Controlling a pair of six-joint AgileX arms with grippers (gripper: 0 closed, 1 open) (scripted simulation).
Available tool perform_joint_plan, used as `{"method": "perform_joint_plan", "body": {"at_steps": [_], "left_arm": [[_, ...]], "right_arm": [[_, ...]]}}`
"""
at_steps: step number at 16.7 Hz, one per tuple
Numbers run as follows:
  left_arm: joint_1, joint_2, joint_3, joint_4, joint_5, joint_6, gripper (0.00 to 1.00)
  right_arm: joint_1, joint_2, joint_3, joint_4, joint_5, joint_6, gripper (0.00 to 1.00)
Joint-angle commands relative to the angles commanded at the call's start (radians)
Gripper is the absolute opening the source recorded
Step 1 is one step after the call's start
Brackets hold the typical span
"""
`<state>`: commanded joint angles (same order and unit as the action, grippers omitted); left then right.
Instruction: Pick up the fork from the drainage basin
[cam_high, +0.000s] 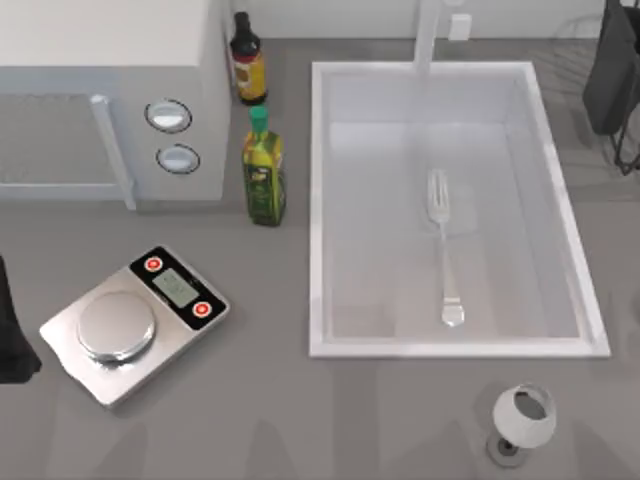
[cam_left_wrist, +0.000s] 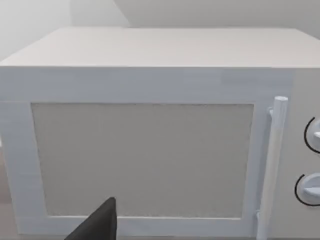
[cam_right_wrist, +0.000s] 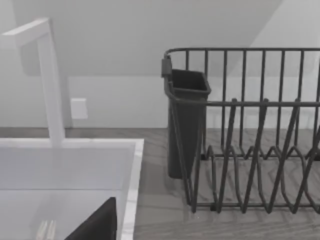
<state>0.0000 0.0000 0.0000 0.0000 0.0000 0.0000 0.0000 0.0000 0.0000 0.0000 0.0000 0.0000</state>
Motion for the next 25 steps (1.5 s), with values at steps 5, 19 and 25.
{"method": "perform_joint_plan", "body": {"at_steps": [5, 19, 25], "left_arm": [[0.000, 0.000, 0.000, 0.000, 0.000, 0.000, 1.00], [0.000, 0.000, 0.000, 0.000, 0.000, 0.000, 1.00], [0.000, 0.000, 0.000, 0.000, 0.000, 0.000, 1.00]], "right_arm": [[0.000, 0.000, 0.000, 0.000, 0.000, 0.000, 1.00], [0.059, 0.503, 0.493, -0.272, 0.008, 0.049, 1.00], [0.133, 1.102, 1.077, -0.599, 0.014, 0.120, 1.00]]}}
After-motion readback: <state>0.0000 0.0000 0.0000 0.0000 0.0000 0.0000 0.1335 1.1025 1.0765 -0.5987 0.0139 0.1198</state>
